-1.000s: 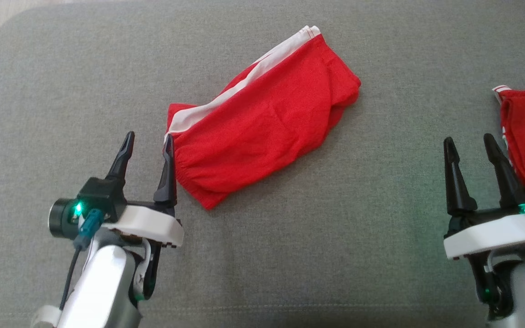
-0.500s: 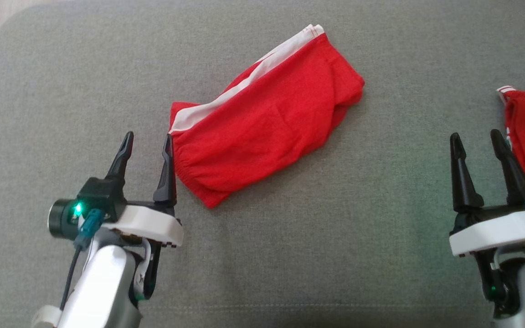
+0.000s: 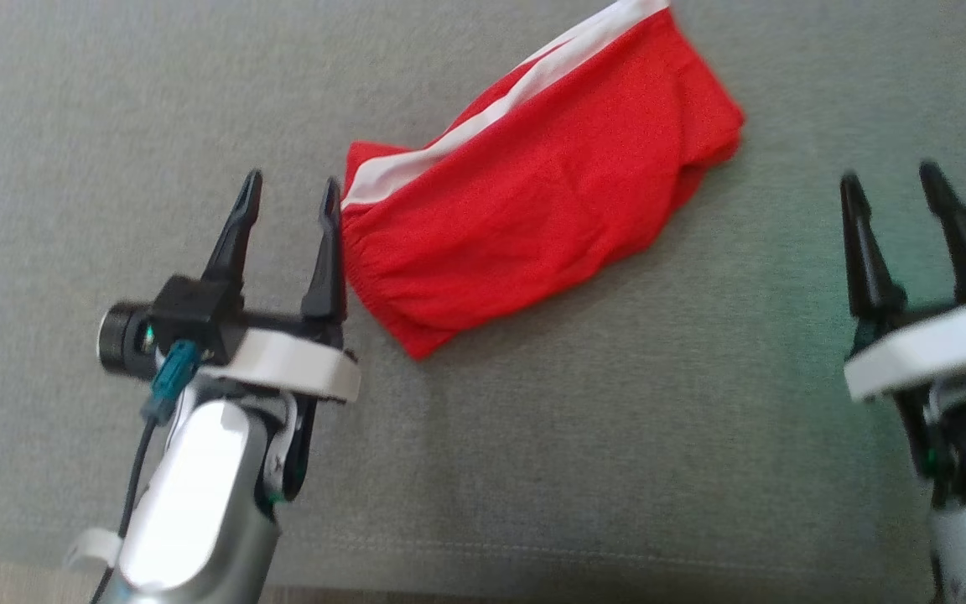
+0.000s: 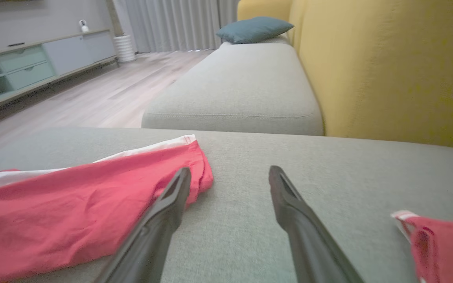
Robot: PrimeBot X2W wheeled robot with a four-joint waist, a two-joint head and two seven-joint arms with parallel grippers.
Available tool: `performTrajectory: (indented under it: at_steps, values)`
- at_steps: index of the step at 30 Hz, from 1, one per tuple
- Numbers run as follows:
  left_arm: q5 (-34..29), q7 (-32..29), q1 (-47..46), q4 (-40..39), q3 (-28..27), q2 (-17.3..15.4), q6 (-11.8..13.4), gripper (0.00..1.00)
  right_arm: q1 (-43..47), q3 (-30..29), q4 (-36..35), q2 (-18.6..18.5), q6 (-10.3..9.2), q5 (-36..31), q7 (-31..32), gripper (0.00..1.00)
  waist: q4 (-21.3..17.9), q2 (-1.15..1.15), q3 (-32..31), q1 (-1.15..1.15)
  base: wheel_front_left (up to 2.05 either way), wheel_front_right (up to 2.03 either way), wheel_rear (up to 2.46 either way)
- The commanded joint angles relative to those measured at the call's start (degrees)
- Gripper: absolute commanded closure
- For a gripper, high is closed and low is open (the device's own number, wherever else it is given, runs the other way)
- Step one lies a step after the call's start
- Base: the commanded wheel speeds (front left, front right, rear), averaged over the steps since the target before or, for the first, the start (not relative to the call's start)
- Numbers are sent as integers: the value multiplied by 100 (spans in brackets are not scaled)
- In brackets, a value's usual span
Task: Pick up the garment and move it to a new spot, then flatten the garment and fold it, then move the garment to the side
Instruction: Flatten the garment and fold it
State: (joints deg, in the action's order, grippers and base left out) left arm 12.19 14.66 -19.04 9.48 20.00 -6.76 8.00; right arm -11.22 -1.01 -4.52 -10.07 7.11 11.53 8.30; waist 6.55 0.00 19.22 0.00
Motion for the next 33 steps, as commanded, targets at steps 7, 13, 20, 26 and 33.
performTrajectory:
  at_steps: [7,13,20,26,33]
  values:
    - [-140,34,-464,-256,-142,78,-94,0,-1128,538,618,-543,37,357,663,0,440,0,555,0,0,0,0]
    - [-183,34,-559,-253,-191,200,-134,0,-1856,927,1522,-888,37,661,1229,0,641,0,732,0,0,0,0]
    - [-258,34,-538,-254,-312,257,-184,0,-2216,1147,2075,-947,37,833,1891,0,677,0,772,0,0,0,0]
    - [-332,34,-512,-223,-398,287,-221,0,-2234,1273,2062,-867,37,1118,1790,100,552,0,699,0,0,0,0]
    - [-411,34,-353,-152,-534,255,-251,0,-1404,825,1760,-481,37,1220,1084,100,284,0,392,0,0,0,0]
